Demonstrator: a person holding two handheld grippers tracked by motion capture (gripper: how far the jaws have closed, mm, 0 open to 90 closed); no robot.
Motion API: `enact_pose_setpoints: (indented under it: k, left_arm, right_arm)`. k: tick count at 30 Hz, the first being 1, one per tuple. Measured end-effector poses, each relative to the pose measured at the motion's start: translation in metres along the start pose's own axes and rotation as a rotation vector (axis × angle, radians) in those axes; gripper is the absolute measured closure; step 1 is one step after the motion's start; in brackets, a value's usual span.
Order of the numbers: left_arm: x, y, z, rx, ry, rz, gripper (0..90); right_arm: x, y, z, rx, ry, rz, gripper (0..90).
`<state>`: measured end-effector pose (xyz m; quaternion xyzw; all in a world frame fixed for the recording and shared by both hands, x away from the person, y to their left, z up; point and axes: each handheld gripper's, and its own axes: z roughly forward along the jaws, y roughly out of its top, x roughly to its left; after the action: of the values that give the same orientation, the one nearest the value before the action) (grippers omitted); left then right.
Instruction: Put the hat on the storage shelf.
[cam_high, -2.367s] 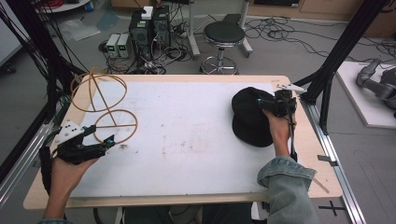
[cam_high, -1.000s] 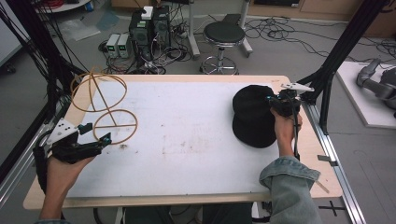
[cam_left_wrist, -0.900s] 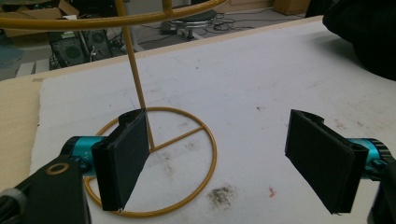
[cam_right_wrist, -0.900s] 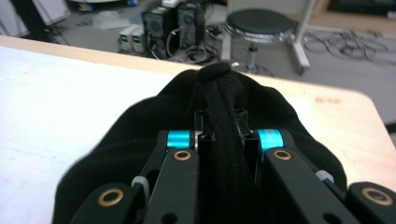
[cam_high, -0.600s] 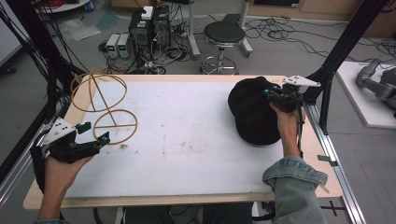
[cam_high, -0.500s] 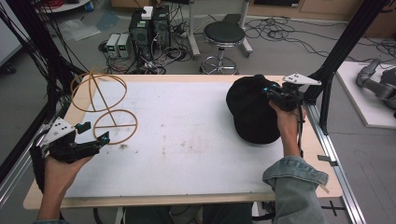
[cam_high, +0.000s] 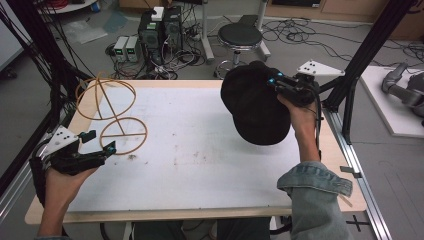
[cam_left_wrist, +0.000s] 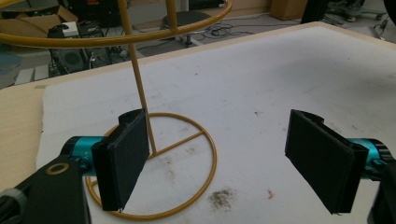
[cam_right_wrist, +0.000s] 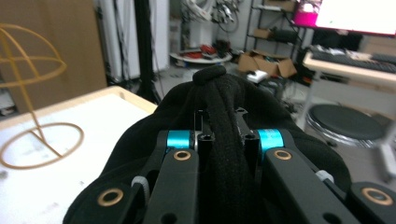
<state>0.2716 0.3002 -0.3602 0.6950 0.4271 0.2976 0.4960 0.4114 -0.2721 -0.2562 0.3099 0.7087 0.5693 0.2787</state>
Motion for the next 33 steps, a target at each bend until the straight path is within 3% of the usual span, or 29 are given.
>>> enact_pose_setpoints:
  k: [7,14,20,21,33]
  left_arm:
    - [0.002,0.001,-0.003,-0.005,0.002,-0.002,22.0]
    - [0.002,0.001,-0.004,-0.005,-0.003,0.0,22.1]
    - [0.003,0.003,-0.008,-0.006,-0.007,0.004,22.1]
    - [0.003,0.003,-0.008,-0.009,-0.005,0.001,22.1]
    - [0.003,0.003,-0.01,-0.011,-0.023,0.001,22.1]
  right_arm:
    - [0.013,0.02,0.013,-0.056,0.097,-0.005,83.6]
    - [0.029,0.039,0.028,-0.093,0.162,-0.03,83.5]
    - [0.042,0.051,0.04,-0.117,0.206,-0.08,83.3]
    - [0.046,0.055,0.045,-0.14,0.237,-0.09,83.3]
    - [0.079,0.075,0.08,-0.173,0.342,-0.11,83.3]
